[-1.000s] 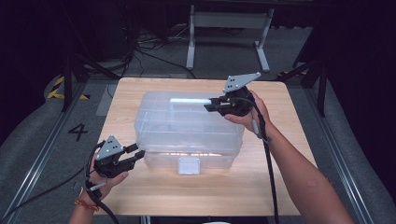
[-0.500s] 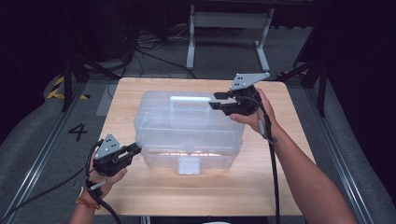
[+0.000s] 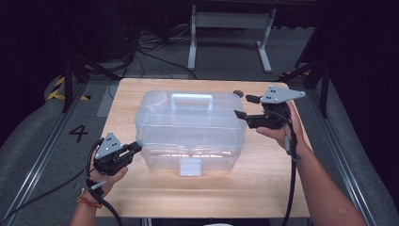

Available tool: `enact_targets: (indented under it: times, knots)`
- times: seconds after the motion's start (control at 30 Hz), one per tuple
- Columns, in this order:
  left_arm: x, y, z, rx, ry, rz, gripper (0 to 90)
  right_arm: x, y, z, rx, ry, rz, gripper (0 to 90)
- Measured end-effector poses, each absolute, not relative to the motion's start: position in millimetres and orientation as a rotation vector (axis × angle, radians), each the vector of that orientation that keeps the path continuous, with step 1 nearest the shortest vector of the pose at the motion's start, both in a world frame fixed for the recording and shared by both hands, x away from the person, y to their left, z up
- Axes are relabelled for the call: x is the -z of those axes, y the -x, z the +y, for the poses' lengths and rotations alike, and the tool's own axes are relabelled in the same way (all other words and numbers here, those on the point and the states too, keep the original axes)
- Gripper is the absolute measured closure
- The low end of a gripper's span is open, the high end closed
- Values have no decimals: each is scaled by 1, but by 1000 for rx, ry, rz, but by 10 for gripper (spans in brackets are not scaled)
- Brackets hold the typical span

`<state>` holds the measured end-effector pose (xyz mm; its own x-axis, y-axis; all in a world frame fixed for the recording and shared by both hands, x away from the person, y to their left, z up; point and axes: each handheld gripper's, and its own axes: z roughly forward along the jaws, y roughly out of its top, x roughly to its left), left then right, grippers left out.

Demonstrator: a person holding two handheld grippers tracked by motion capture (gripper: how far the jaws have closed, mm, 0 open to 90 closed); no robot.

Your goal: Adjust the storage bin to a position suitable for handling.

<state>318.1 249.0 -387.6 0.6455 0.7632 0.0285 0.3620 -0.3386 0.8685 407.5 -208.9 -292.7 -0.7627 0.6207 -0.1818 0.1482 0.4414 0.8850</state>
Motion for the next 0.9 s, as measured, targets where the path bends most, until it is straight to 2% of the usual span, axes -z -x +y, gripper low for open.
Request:
enact_targets:
  times: [0.43, 0.9]
  knots:
    - [383, -320, 249, -564, -1962, 868, 833, 324, -376, -265, -1311, -739, 2104, 361]
    - [378, -322, 248, -587, -1966, 856, 826, 362, -374, -257, -1297, -743, 2204, 363]
